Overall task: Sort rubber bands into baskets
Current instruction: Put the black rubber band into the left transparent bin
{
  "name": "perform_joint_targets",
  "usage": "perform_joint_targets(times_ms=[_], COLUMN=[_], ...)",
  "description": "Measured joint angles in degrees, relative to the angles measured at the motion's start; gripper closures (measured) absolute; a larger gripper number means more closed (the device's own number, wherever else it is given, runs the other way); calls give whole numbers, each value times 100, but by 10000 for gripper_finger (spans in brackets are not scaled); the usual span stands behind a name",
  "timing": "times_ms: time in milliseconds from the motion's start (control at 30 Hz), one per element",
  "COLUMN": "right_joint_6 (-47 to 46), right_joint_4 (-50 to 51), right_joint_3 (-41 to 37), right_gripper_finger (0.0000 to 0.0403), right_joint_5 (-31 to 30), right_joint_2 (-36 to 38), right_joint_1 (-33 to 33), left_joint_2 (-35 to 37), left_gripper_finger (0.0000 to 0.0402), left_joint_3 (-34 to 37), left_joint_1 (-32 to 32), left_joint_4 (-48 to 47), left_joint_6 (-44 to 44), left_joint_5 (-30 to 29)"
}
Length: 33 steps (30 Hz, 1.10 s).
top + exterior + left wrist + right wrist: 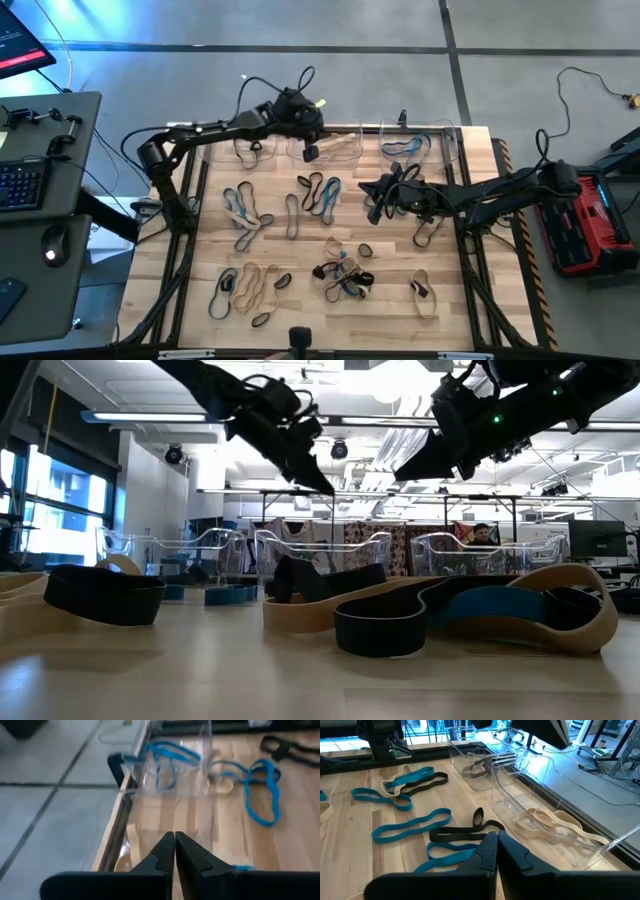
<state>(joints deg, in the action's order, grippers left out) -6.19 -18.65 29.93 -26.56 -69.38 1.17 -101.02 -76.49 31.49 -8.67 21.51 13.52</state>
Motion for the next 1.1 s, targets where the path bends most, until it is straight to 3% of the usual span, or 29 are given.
perform_joint_targets(times_ms=[367, 633, 833, 1100], right_joint_6=[17, 17, 19, 86], right_joint_4=[-44, -49, -48, -48], right_joint_3=[0, 0, 0, 0], right_gripper_finger=[403, 403, 403, 403], right_joint_5=[56, 76, 76, 79], right_joint_2=[0, -2, -2, -2], right_joint_1=[0, 0, 0, 0], left_joint_2=[1315, 2412, 2901, 2970], left_gripper_finger=[401, 401, 401, 401], left_joint_3=[1895, 3073, 3551, 3726], left_joint_1=[-584, -1250, -1794, -2439], left_joint_4=[2185, 2896, 3020, 3074], left_joint_6=[-579, -799, -795, -958], left_joint_5=[-53, -214, -286, -789])
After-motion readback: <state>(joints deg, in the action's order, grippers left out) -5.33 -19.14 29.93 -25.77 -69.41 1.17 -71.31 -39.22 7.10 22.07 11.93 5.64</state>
